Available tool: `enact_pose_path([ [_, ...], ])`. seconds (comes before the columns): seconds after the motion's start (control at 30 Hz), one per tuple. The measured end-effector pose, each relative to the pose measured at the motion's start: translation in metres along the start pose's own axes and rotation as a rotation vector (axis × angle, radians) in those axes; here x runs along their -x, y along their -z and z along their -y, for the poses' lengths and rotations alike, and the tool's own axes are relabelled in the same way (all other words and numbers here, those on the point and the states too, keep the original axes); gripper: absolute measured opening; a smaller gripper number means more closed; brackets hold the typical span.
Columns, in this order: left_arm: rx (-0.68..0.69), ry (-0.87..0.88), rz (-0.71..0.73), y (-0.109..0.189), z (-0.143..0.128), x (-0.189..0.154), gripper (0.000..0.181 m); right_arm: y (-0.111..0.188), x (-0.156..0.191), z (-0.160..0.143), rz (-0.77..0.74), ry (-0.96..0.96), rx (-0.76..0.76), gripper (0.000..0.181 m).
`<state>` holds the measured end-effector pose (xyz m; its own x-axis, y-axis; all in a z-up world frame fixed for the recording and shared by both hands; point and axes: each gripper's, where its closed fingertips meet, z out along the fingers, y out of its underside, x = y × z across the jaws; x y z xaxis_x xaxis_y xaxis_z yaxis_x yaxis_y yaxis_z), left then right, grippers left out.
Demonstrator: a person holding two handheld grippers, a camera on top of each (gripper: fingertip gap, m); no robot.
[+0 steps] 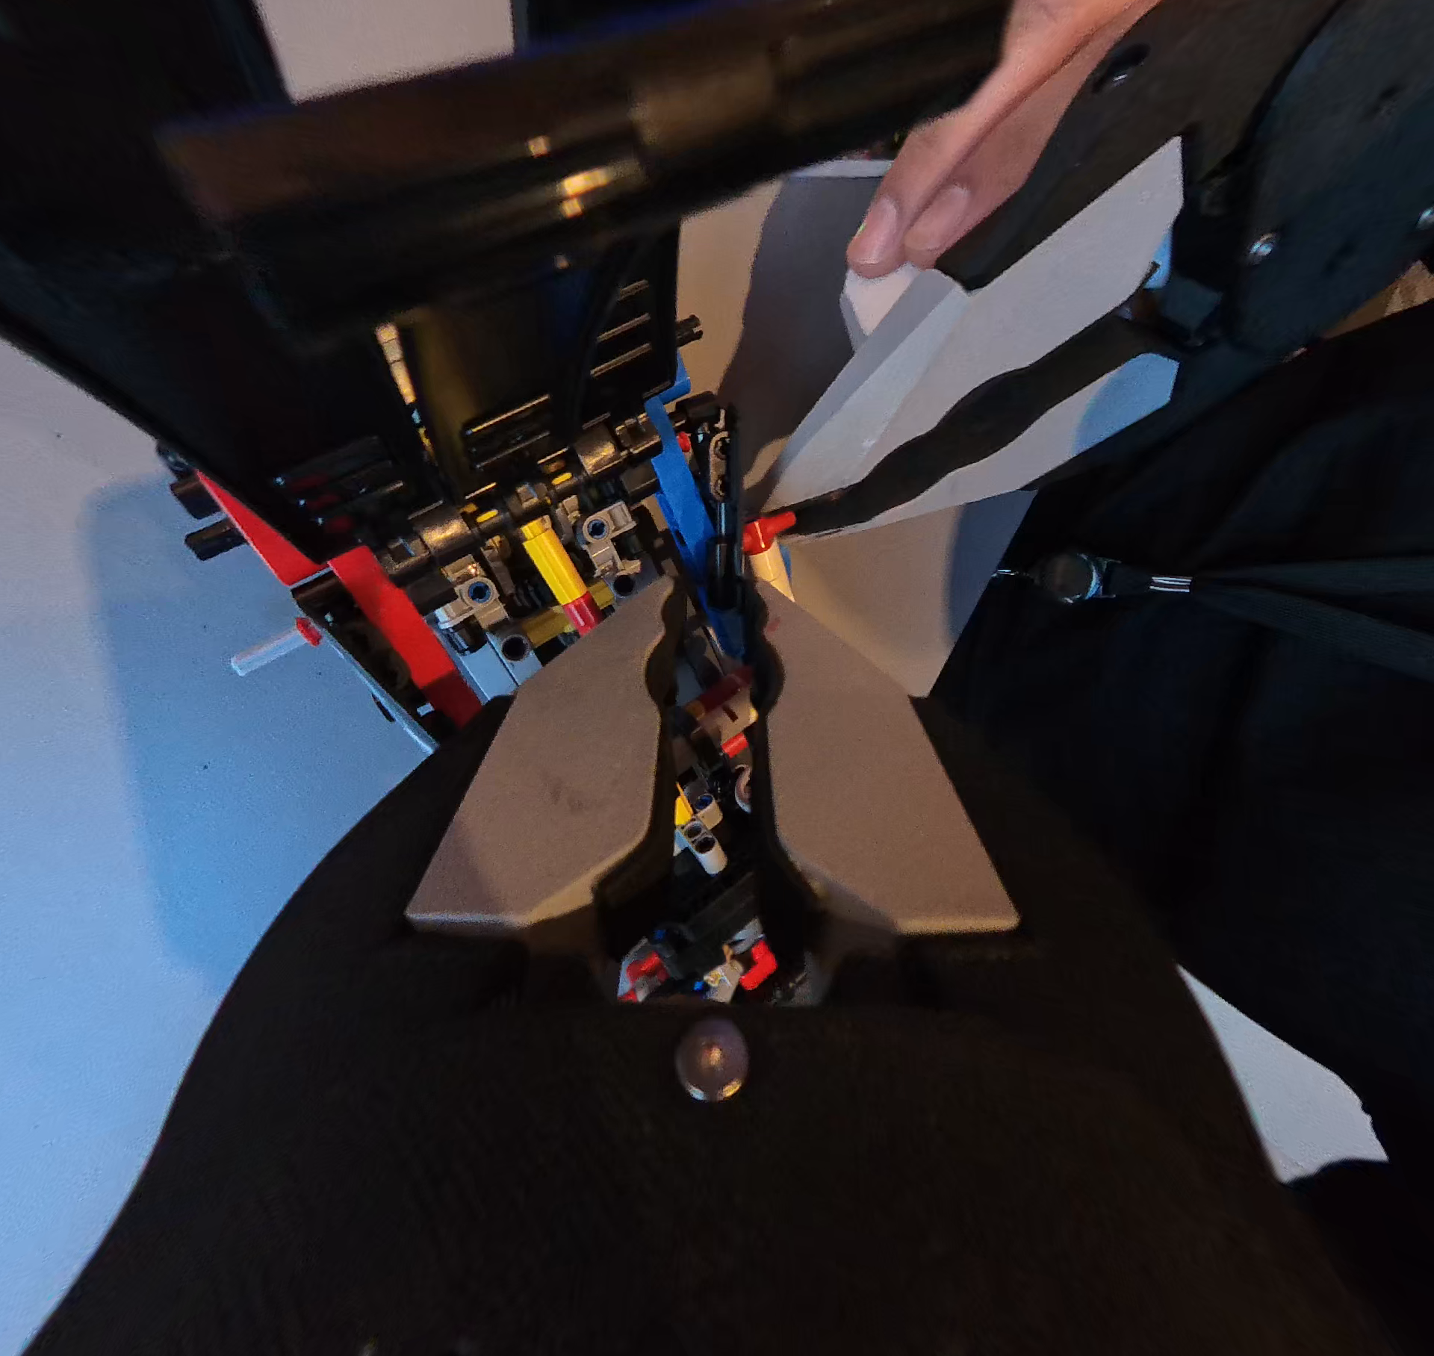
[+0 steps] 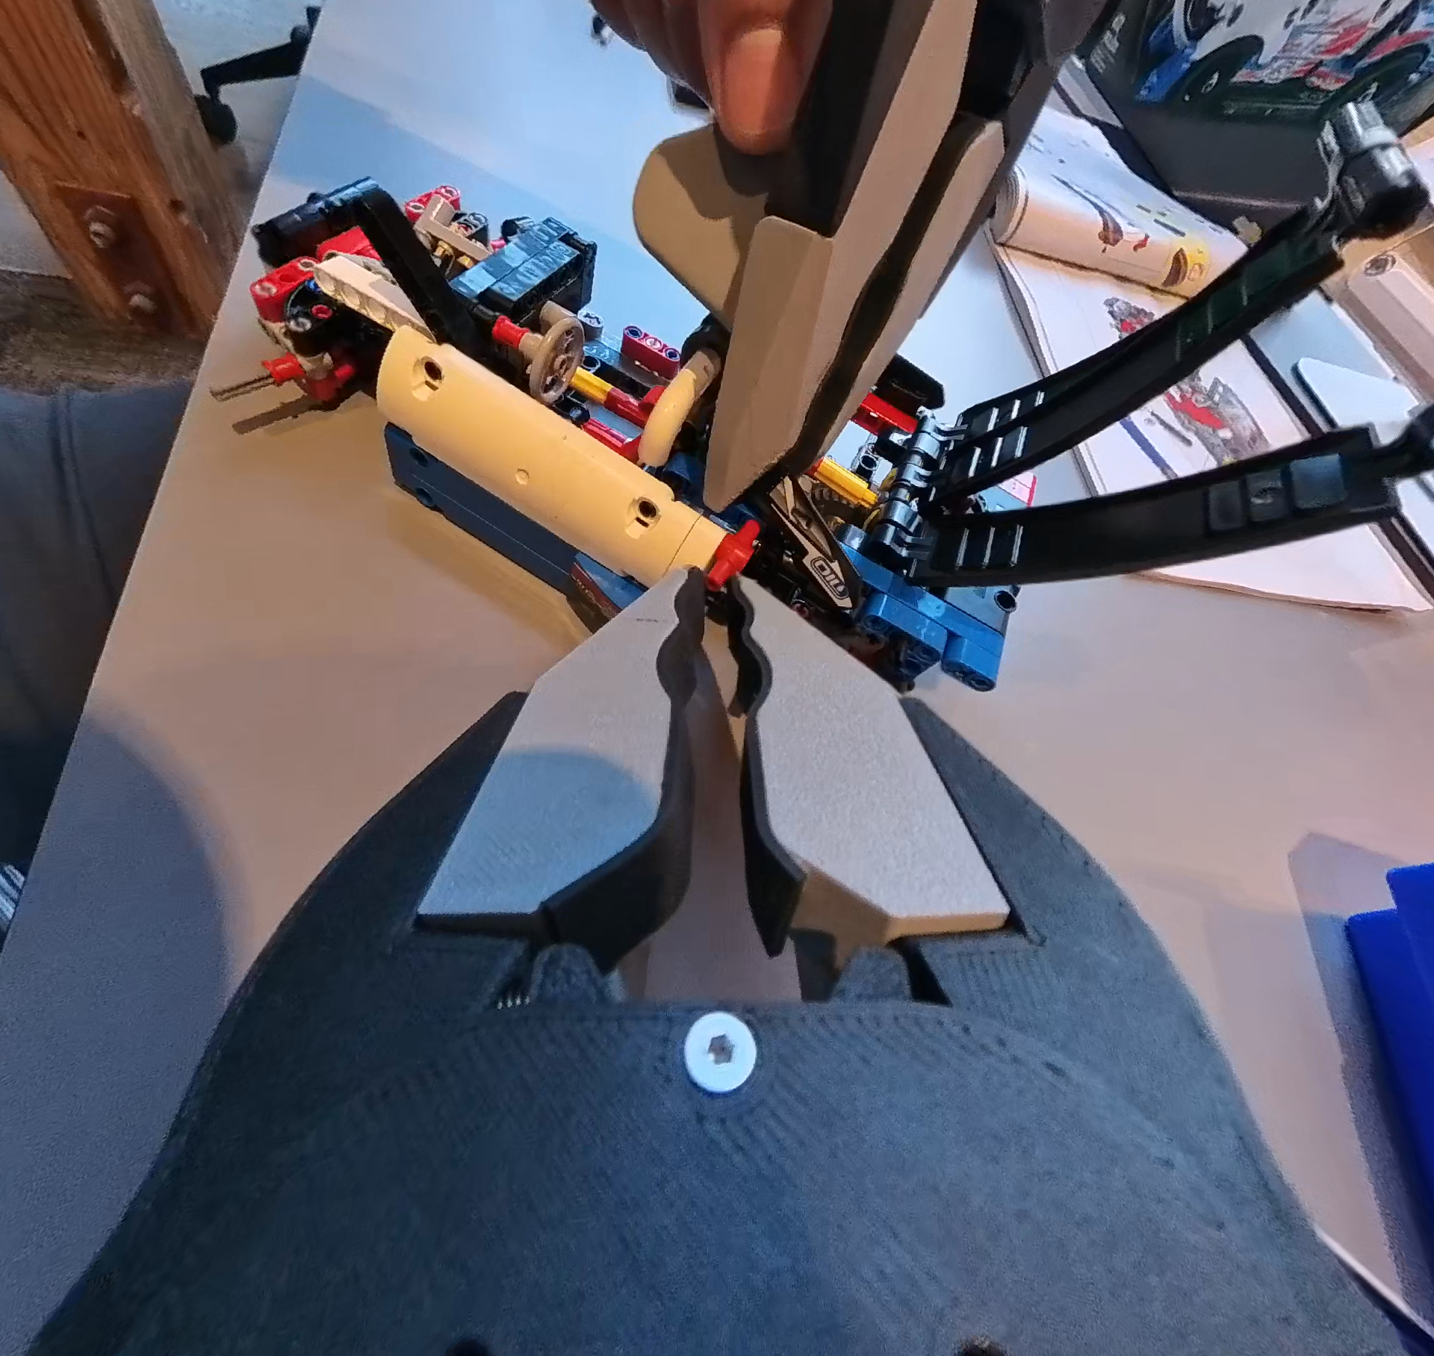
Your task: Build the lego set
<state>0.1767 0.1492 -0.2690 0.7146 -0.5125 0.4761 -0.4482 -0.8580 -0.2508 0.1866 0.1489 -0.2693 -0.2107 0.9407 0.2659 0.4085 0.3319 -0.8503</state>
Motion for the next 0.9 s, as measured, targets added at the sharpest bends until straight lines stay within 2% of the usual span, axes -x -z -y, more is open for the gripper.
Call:
enact_pose_path([
  [0.17,-0.011,-0.043,-0.001,-0.0001,0.0004,-0.0005,0.008,-0.0007,-0.0007,-0.0011,0.027,-0.078,0.016,0.001],
  [0.37,0.007,-0.078,-0.006,0.0005,-0.0006,0.0011,0.009,-0.0019,-0.0026,-0.0013,-0.016,-0.043,0.05,0.0],
  [0.9,0.037,-0.157,0.027,0.0011,-0.0035,0.0029,0.008,-0.0047,-0.0013,0.0013,0.0,-0.063,0.042,0.0],
])
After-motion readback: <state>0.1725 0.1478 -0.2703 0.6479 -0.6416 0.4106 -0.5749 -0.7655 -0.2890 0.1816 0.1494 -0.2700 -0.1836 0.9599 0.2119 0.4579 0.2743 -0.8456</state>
